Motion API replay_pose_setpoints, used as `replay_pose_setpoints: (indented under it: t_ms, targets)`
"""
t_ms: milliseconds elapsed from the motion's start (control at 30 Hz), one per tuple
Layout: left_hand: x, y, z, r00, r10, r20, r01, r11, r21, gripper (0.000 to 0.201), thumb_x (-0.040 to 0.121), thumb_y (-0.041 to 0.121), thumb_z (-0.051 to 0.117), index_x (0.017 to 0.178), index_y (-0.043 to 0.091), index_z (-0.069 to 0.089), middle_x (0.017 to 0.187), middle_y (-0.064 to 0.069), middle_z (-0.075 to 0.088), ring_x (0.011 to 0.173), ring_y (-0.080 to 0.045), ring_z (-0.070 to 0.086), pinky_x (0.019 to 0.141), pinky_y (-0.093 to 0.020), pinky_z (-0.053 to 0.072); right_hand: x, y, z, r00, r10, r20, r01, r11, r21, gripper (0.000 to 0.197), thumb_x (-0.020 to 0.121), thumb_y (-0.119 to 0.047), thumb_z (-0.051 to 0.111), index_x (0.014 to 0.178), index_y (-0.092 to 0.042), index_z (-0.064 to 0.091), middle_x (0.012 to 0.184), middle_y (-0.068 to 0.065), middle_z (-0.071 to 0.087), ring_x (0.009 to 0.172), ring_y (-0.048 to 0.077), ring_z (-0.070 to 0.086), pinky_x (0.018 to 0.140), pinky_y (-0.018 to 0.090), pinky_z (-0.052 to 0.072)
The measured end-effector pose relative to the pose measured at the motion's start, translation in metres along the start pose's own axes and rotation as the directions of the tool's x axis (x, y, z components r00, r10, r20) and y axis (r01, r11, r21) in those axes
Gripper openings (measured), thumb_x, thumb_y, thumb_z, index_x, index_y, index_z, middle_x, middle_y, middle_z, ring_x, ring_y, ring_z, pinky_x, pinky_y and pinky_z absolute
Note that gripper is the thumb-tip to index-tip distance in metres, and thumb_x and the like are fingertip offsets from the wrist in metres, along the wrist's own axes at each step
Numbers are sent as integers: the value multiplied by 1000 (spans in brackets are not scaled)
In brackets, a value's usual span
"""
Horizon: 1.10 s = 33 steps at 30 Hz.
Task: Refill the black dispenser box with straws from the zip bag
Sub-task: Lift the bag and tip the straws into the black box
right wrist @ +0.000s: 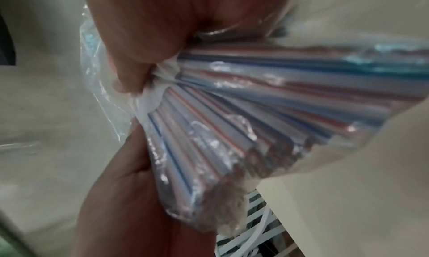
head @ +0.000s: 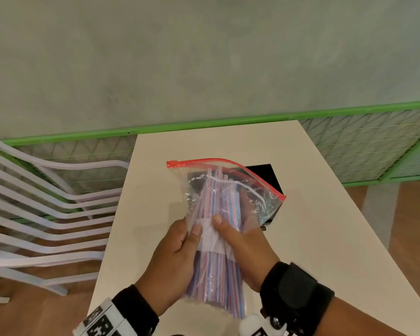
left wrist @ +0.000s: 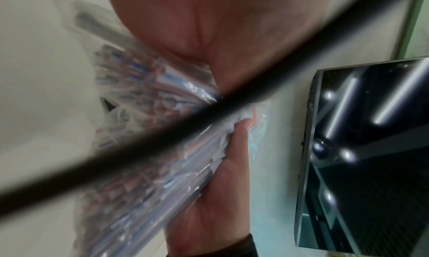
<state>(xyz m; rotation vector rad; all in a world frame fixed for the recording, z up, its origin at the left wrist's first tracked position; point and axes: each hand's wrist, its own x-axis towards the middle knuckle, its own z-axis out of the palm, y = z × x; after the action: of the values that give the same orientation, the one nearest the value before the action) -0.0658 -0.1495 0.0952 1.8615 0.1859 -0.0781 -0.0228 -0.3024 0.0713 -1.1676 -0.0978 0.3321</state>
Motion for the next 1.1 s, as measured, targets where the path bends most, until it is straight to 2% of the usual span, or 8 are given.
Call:
replay_pose_setpoints:
  t_ms: [100, 233, 433, 533, 600, 700, 967, 1100]
  targets:
    - [-4, 9, -2, 999, 40, 22, -40, 999, -10, 26, 101, 43, 46, 124, 48, 58, 118, 14, 72, 111, -3, 66, 102, -41, 51, 2, -9, 10, 998, -67, 10, 67, 997, 24, 52, 101, -23, 55, 135, -54, 31, 109, -54, 58, 109, -21, 59, 89, 11, 52]
    - [-9, 22, -2, 993, 34, 115, -30, 999, -34, 36, 96, 43, 55, 107, 77, 49, 121, 27, 67, 114, 7, 62, 97, -23, 49, -1, -12, 18, 1000, -17, 8, 17, 1000, 19, 63, 96, -19, 67, 133, -63, 40, 134, -11, 67, 123, 16, 64, 107, 51, 48]
    - [-14, 19, -1, 991, 21, 133, -5, 993, -117, 45, 96, 20, 62, 128, 49, 49, 118, 27, 70, 111, 5, 65, 96, -23, 50, -3, -15, 22, 995, 97, -6, -96, 994, 49, 53, 93, 9, 59, 129, -29, 57, 104, 10, 78, 94, 30, 75, 77, 39, 62]
    - [-16, 20, 2, 988, 6, 154, 18, 989, -150, 49, 92, 13, 68, 118, 52, 51, 116, 26, 71, 109, 3, 67, 89, -20, 52, -8, -10, 21, 990, 135, -35, -131, 987, 97, 57, 94, 10, 54, 117, -43, 53, 71, -4, 75, 70, 20, 73, 59, 27, 59]
    - [-18, 19, 2, 982, 21, 187, 10, 986, -165, 64, 86, 6, 74, 113, 59, 49, 116, 30, 70, 109, 5, 67, 85, -16, 54, -12, -11, 24, 983, 180, -35, -168, 960, 222, 45, 98, -21, 60, 137, -41, 50, 95, -1, 79, 83, 17, 78, 65, 28, 60]
    - [-23, 19, 4, 967, 54, 250, -11, 986, -169, 93, 77, -7, 80, 113, 69, 41, 119, 34, 66, 114, 6, 64, 83, -9, 53, -18, -14, 28, 942, 331, 63, -328, 857, 397, 76, 88, -74, 35, 134, -20, 64, 125, 13, 72, 111, 28, 72, 94, 41, 56]
    - [-18, 13, -4, 986, -5, 167, 45, 971, -233, 110, 77, -8, 76, 148, 53, 19, 136, 15, 63, 122, -8, 63, 101, -35, 52, -10, -9, 21, 964, 254, -83, -228, 943, 242, 24, 96, -17, 55, 115, -10, 67, 99, 13, 76, 93, 29, 75, 78, 40, 60]
    - [-19, 11, -5, 983, -13, 186, 46, 983, -176, 96, 73, 3, 81, 136, 57, 34, 127, 19, 67, 118, -6, 65, 103, -36, 50, -11, -18, 17, 972, 227, 65, -236, 920, 314, 70, 79, -55, 73, 134, -14, 61, 128, 20, 68, 117, 37, 67, 94, 48, 56]
